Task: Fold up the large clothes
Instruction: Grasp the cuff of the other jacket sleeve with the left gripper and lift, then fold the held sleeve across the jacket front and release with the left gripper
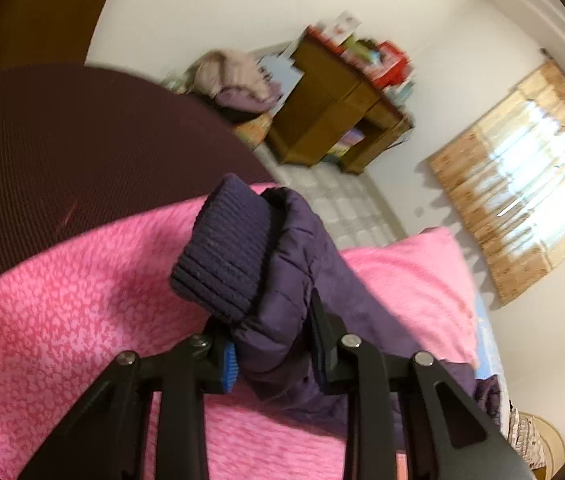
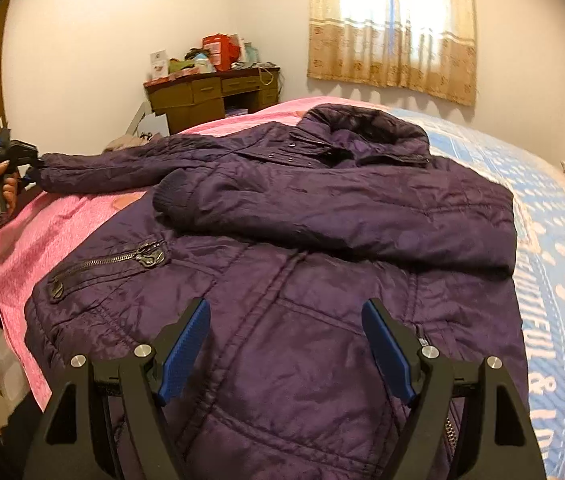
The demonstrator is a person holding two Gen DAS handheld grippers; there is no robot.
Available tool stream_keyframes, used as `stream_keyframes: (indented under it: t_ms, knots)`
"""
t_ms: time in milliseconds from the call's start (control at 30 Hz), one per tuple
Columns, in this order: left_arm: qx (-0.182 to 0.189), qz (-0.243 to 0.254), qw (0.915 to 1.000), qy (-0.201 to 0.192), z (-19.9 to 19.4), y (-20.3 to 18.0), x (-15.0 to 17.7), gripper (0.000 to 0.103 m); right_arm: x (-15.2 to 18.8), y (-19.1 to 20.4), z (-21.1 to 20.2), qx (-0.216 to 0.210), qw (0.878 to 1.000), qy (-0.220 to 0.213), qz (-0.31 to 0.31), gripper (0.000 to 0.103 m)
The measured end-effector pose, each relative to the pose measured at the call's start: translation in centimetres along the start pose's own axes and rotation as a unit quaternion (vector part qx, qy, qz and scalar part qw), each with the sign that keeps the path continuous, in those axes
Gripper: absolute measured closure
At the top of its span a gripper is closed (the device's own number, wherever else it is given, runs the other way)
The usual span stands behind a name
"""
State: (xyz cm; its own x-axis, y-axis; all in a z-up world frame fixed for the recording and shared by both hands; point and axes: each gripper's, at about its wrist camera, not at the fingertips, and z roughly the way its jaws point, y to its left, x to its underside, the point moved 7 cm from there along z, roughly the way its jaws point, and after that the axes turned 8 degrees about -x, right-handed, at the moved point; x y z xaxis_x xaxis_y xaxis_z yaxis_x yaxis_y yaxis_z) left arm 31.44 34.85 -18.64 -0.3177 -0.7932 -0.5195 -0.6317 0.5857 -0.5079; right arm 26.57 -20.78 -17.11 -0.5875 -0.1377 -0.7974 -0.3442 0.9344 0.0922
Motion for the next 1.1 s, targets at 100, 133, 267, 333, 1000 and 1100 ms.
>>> stream_keyframes:
  t_ms: [100, 133, 267, 333, 1000, 1100]
  knots:
    - [0.02, 0.024, 0.9992, -0.027, -2.2, -2.5, -1.5, 0.075, 0.3, -0.6, 0.0, -0.001, 1.0, 0.0, 0.016, 0.025]
    - [0.026, 0.027, 0.9988, -0.031, -2.6, -2.9, -1.9, 0.075, 0.4, -0.8, 0.0, -0.002, 1.0, -0.001, 0.021, 0.025]
    - [0.059, 0.055, 0.9951, -0.058, -5.1, -7.3, -3.2, 0.075, 0.9, -1.3, -0.1, -0.007, 0.999, -0.003, 0.036, 0.025]
    - [0.07, 0.074, 0.9923, -0.07, -6.2, -9.7, -3.4, 0.075, 1.1, -1.6, -0.1, -0.011, 0.999, -0.004, 0.045, 0.025]
    - [0.246, 0.415, 0.875, -0.033, -12.6, -35.5, 25.6, 0.07, 2.3, -3.0, -0.3, -0.041, 0.995, -0.029, 0.085, 0.022]
    - [0.221, 0.475, 0.8516, 0.0, -11.7, -35.8, 31.0, 0.04, 2.5, -2.9, -0.5, -0.048, 0.994, -0.037, 0.087, 0.02]
